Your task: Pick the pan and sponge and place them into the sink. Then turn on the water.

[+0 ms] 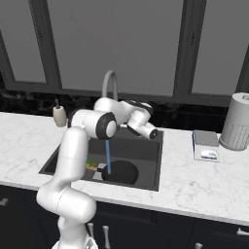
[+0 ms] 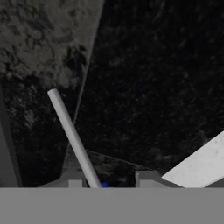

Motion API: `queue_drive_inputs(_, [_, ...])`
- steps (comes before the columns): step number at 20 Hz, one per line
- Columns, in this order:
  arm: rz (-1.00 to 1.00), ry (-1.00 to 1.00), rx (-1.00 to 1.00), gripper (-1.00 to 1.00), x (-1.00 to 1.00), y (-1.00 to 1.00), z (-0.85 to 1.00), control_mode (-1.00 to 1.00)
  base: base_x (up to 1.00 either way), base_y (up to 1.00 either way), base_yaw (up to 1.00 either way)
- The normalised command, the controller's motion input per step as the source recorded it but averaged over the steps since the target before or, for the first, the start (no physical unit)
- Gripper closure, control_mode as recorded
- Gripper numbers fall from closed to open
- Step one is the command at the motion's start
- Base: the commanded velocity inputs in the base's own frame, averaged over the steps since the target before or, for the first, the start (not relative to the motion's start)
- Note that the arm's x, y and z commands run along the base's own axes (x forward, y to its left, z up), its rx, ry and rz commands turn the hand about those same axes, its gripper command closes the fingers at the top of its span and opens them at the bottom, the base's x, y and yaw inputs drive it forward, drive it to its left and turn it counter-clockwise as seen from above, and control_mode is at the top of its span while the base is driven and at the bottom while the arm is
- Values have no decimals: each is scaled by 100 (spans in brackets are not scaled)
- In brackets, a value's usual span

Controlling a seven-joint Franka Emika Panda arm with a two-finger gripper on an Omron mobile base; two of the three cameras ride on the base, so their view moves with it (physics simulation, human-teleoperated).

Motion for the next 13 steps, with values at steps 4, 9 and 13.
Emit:
queue_drive_inputs(4, [-2,36,31,100,17,-59,-31,-100,0,0,0])
queue_drive_inputs(9, [0,4,4,100,1,-9,-7,-100,0,0,0])
queue_drive_inputs(13, [0,0,0,100,0,0,0,-100,0,0,0])
